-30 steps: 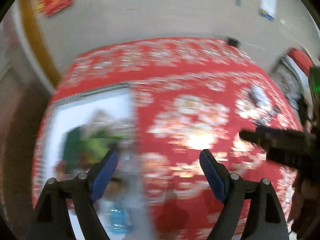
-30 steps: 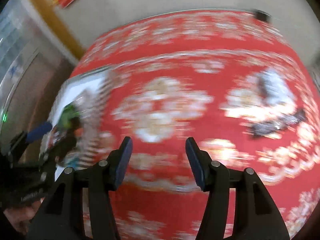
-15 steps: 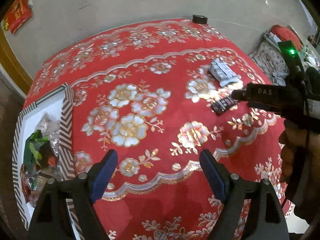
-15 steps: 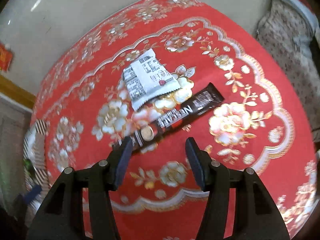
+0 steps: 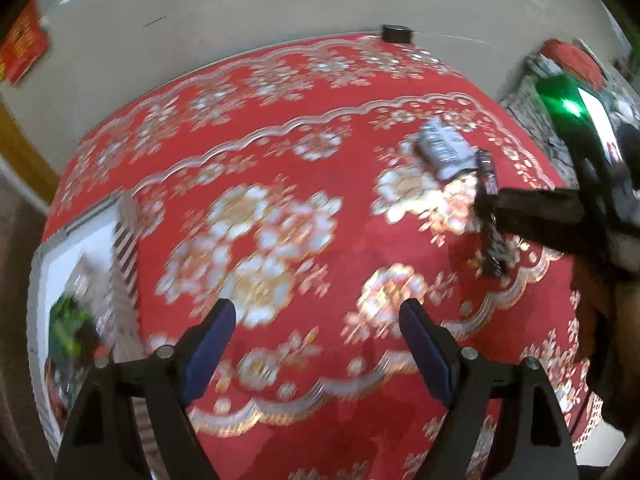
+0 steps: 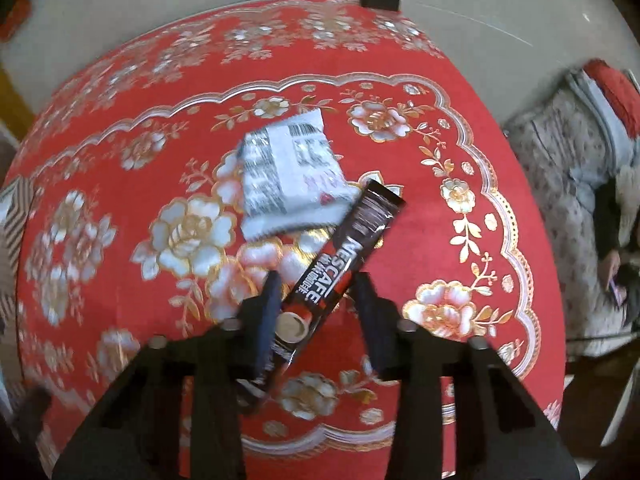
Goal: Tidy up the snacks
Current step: 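Grasp the white printed packet with the left gripper while the right grasps the Nescafe coffee stick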
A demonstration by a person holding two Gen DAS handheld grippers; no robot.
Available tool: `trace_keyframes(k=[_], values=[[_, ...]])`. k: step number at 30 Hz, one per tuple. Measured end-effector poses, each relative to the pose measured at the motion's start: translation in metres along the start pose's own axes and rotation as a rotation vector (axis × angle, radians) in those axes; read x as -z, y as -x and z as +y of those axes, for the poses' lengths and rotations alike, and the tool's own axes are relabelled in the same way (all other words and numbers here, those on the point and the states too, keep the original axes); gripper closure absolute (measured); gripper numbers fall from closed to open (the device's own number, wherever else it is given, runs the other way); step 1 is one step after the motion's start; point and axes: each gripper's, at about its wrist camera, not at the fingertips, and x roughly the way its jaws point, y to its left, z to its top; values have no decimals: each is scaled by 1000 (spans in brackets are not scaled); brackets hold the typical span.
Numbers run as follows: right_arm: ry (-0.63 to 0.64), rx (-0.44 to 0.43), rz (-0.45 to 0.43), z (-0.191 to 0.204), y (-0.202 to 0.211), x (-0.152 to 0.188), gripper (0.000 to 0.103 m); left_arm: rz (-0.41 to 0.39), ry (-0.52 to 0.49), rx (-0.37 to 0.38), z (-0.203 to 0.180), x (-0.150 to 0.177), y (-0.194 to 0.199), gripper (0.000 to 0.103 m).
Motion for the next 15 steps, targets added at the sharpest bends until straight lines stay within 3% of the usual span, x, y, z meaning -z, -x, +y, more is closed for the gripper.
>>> trace_keyframes(k=[2, 6, 12, 15], values=[[6, -18, -3, -11, 4, 9, 82, -10, -44, 18, -10, -17, -6, 18], [-14, -101, 16, -34, 23, 34, 82, -4, -129, 77, -42, -61, -28, 18], [-32, -189, 31, -47, 43, 78, 83, 70, -132, 133, -84, -109, -72, 18], [-26, -203, 36, -49, 48, 90, 83, 71, -129, 116, -100, -121, -83, 18]])
